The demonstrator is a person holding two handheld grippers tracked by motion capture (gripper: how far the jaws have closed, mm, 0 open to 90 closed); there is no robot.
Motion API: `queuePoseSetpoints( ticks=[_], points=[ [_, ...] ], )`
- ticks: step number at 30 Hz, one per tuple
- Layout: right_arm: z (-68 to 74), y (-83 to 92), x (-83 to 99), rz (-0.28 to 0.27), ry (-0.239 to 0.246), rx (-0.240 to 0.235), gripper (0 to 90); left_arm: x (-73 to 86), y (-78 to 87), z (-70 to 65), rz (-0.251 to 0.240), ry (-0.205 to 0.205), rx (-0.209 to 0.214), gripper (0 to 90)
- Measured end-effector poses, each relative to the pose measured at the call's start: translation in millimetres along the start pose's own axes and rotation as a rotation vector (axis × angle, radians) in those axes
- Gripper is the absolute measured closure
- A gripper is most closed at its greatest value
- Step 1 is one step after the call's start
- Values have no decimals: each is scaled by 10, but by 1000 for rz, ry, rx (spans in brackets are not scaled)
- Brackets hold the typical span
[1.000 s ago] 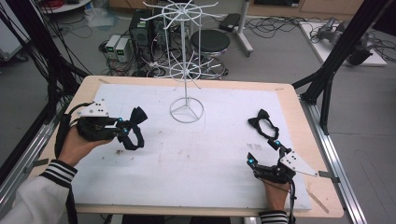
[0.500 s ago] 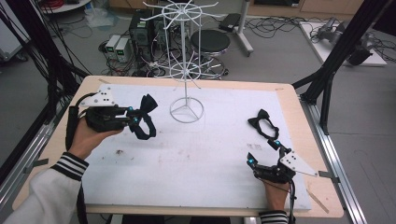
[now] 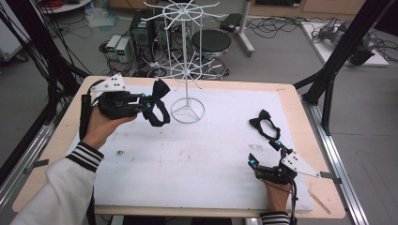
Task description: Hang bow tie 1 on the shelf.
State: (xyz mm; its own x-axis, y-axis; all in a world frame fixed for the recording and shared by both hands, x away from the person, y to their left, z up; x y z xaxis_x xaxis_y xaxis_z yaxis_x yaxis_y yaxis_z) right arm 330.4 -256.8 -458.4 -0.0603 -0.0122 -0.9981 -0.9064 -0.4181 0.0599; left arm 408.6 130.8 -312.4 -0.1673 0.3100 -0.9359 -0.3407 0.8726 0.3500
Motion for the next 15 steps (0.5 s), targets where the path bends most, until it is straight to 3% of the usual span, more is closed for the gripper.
queuePoseSetpoints(
  ticks=[6,15],
  points=[
    [1,1,-1,0,-5,0,36,-135,-110,38,-22,6,-25,755],
    [0,0,-2,-2,-8,0,36,-211,-229,109,-31,17,-61,755]
  ],
)
Point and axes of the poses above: each handheld gripper's, and its own axes: y roughly backward along the jaws, x roughly out of its underside, z roughly to its left, the point moved 8 cm from there along -y, roughly forward along the jaws, and after that the axes turned 9 degrees about x, right-handed, at the moved point
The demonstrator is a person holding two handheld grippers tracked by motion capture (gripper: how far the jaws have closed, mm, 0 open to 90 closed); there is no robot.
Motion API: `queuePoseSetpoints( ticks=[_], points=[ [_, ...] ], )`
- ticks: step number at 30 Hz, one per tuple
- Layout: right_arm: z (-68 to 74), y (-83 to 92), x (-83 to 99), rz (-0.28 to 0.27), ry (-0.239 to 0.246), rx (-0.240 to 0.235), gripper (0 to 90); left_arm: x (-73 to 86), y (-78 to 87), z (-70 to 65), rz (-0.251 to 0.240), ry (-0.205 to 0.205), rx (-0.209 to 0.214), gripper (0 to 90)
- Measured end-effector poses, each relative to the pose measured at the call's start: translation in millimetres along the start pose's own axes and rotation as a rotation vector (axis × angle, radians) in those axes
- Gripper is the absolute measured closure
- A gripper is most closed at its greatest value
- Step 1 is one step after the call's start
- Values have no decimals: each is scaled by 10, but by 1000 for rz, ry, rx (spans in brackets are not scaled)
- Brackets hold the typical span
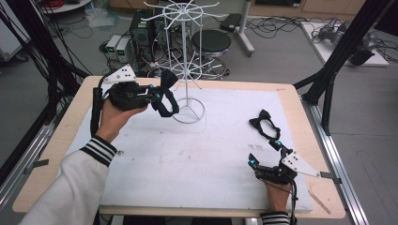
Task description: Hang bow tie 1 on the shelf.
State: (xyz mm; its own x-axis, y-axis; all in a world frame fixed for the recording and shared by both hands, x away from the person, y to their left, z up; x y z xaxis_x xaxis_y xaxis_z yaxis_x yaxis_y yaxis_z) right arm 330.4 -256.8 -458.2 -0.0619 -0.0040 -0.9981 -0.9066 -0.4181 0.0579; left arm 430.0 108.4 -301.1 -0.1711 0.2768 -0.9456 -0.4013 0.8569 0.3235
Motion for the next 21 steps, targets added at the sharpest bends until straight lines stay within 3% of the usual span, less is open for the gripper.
queuePoseSetpoints(
  ticks=[6,21],
  points=[
    [1,0,0,0,0,0,36,-60,-95,37,-8,8,-21,755],
    [-1,0,0,0,2,-4,36,-30,-235,118,-15,39,-59,755]
  ],
)
Point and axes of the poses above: each handheld gripper's, and its own axes: y roughly backward along the jaws, x roughly out of its underside, z roughly to its left, the point moved 8 cm from there along -y, roughly forward along the jaws, and after that the axes turned 9 degrees about x, right-handed, at the moved point
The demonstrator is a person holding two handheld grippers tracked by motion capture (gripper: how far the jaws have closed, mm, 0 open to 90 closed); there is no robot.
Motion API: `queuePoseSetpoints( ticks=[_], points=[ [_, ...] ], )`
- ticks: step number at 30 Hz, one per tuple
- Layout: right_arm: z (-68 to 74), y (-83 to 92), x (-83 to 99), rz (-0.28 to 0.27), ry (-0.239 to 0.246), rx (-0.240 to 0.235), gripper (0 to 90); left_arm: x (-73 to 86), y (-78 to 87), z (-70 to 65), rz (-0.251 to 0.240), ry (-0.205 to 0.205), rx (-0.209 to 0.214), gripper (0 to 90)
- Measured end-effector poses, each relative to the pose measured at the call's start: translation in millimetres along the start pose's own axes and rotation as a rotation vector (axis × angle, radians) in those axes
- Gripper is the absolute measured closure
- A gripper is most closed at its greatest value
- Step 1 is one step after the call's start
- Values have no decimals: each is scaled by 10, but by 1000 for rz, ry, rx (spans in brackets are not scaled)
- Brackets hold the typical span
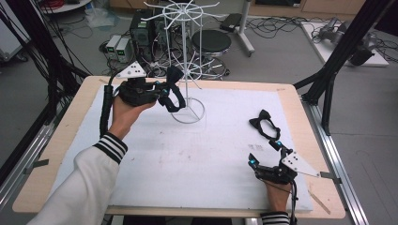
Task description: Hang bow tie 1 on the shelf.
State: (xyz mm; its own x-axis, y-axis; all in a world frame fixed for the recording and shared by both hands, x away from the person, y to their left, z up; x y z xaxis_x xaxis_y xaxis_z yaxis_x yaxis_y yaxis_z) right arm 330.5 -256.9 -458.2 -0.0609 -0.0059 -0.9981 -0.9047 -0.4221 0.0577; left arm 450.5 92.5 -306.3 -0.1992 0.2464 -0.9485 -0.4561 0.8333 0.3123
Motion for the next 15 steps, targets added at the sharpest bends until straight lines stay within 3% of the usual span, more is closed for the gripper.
queuePoseSetpoints(
  ticks=[15],
  points=[
    [-1,0,0,0,1,0,36,42,-82,45,17,7,-30,755]
  ],
)
Point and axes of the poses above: each handheld gripper's, and its own axes: y roughly backward along the jaws, x roughly out of its underside, z roughly to its left, the point moved 8 cm from there along -y, roughly forward along the jaws, and after that the axes turned 9 degrees about x, right-handed, at the moved point
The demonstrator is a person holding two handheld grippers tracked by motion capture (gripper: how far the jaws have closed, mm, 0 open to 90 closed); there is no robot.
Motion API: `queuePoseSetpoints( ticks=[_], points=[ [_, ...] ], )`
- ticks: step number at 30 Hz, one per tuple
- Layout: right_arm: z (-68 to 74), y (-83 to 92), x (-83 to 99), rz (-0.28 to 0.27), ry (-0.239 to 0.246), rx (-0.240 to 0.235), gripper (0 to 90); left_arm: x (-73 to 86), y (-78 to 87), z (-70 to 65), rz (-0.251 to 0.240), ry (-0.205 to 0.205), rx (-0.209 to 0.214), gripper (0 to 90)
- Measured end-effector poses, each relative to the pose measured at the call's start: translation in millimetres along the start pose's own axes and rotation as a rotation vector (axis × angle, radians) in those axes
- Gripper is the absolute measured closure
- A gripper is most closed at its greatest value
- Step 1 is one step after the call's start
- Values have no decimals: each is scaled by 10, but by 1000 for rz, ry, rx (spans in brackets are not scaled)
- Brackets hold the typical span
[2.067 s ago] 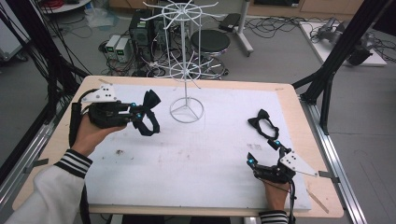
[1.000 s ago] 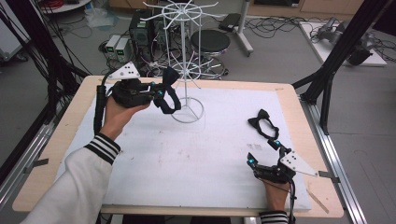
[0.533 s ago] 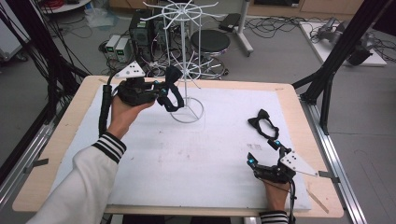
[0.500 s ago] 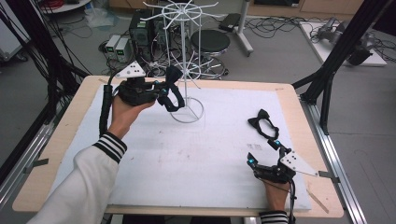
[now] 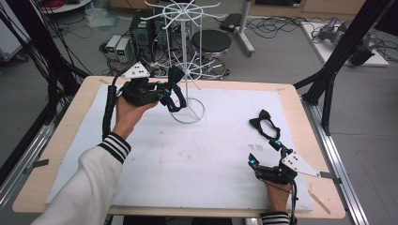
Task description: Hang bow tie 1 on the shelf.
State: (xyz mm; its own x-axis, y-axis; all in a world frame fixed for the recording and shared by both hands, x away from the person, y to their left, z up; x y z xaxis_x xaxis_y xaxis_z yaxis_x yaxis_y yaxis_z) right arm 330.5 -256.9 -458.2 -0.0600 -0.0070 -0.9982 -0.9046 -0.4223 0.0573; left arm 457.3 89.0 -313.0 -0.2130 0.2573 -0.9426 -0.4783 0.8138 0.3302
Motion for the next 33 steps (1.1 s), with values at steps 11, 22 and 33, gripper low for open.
queuePoseSetpoints(
  ticks=[11,22,33],
  points=[
    [-4,-2,-3,-3,3,1,36,115,-72,28,12,12,-30,755],
    [-5,-3,-3,-4,4,2,36,193,-133,22,33,-14,-90,755],
    [-5,0,-1,0,0,2,36,160,-82,-16,8,-36,-149,754]
  ],
)
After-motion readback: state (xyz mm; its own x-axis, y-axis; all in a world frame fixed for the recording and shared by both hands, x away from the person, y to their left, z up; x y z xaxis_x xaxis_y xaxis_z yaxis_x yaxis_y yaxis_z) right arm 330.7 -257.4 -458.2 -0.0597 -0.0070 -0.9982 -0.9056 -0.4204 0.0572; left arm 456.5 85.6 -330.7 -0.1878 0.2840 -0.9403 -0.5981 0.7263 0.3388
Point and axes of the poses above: each handheld gripper's, and its own axes: y roughly backward along the jaws, x roughly out of its underside, z roughly to its left, the point moved 8 cm from there along -y, roughly forward along the jaws, and after that the axes turned 9 degrees about x, right-handed, at the moved point
